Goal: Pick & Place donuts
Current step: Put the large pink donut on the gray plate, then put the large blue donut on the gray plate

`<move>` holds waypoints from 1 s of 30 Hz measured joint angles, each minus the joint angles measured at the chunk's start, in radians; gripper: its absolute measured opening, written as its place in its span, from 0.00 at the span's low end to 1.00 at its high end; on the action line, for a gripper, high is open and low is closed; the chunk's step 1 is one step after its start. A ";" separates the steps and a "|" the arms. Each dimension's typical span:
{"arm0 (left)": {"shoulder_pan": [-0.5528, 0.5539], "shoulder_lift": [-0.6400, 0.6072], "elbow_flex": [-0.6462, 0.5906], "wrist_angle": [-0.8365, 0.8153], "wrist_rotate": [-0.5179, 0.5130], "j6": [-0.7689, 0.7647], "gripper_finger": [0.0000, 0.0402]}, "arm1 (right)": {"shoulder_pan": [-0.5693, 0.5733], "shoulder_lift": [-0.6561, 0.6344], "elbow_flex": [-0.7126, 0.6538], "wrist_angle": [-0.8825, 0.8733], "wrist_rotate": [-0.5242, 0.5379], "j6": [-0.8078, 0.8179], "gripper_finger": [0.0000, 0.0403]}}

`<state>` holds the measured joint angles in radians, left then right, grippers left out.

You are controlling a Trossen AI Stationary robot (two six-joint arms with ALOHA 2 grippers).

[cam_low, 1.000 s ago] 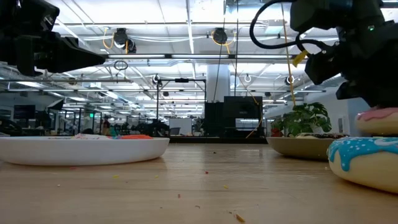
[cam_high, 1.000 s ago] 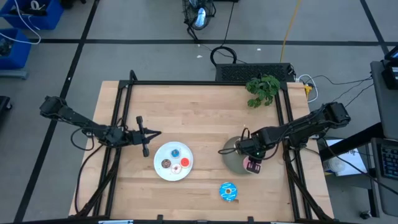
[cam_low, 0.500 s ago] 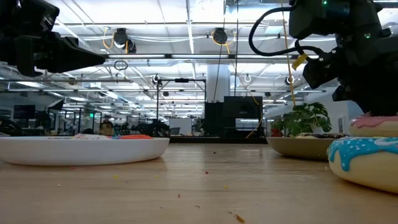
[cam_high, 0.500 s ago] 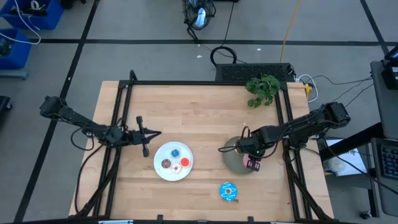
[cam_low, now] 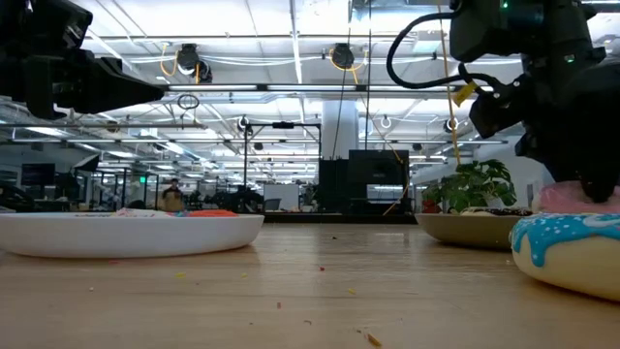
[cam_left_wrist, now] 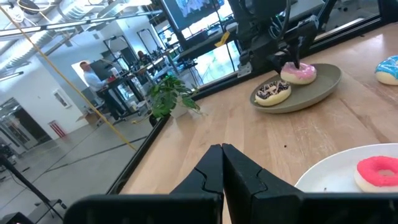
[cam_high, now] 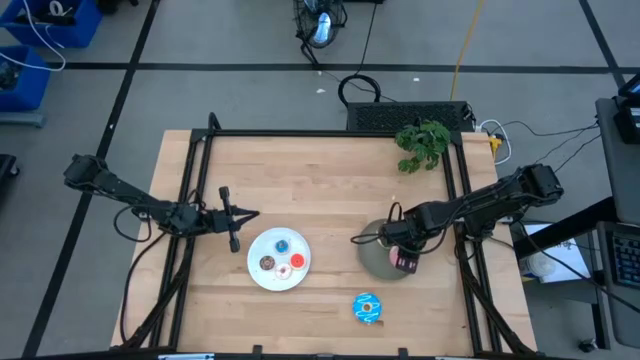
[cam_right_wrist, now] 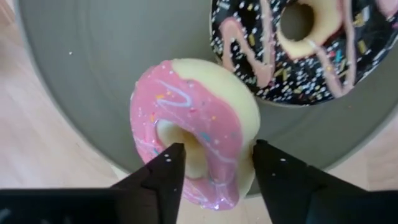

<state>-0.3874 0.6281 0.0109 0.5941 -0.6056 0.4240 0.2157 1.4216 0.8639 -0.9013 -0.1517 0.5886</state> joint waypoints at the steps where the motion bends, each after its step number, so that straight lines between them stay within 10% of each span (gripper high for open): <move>1: 0.000 0.000 0.000 0.000 0.000 0.000 0.01 | 0.000 0.000 0.000 -0.004 -0.002 0.000 0.46; 19: 0.000 0.000 0.000 0.000 0.000 0.004 0.01 | 0.017 0.000 0.215 -0.200 0.076 -0.022 0.48; 30: 0.000 0.000 0.000 0.000 0.000 0.015 0.01 | 0.131 0.000 0.303 -0.039 0.129 0.012 0.17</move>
<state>-0.3874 0.6281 0.0109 0.5945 -0.6056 0.4386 0.3471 1.4216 1.1673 -0.9403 -0.0225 0.6004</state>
